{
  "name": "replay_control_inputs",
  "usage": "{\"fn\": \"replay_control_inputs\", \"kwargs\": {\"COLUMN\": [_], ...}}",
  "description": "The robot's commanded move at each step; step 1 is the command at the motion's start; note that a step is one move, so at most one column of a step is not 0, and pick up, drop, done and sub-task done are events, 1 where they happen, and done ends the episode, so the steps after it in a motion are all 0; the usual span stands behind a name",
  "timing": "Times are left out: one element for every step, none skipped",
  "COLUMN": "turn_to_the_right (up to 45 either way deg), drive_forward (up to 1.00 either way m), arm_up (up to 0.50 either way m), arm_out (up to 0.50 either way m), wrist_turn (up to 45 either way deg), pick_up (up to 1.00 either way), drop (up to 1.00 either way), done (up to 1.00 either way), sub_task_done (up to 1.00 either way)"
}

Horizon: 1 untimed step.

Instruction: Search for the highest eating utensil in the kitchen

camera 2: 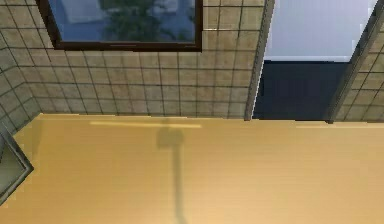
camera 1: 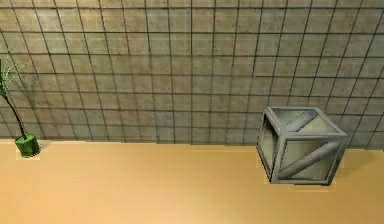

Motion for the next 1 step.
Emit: {"fn": "replay_control_inputs", "kwargs": {"turn_to_the_right": [0.0], "drive_forward": [0.15], "arm_up": [0.0], "arm_out": [0.0], "wrist_turn": [0.0], "pick_up": [0.0], "drop": [0.0], "done": [0.0], "sub_task_done": [0.0]}}
